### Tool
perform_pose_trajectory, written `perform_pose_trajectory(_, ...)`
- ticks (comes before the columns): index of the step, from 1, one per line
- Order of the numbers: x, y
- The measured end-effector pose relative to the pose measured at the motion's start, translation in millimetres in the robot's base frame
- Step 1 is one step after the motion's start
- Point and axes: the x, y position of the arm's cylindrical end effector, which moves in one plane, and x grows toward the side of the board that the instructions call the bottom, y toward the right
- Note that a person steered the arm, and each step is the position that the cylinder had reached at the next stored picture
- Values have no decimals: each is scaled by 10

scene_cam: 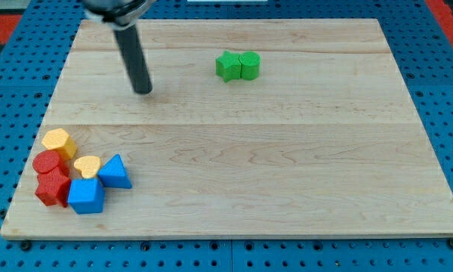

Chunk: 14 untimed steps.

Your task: Place the green star above the yellow heart

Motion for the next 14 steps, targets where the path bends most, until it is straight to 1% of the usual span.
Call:
perform_pose_trajectory(1,-577,413)
perform_pose_trajectory(2,-880,1113)
perform_pose_trajectory(3,-618,1483)
perform_pose_trajectory(4,-122,1325)
perform_pose_trajectory(5,121,1047)
perform_pose_trajectory(6,108,933)
perform_pose_trajectory(7,489,545)
perform_pose_trajectory(8,556,217)
perform_pose_trajectory(9,611,126)
perform_pose_trajectory(10,879,-228)
perform_pose_trajectory(11,946,-403)
perform_pose_trajectory(13,956,-187)
perform_pose_trajectory(14,1094,-330)
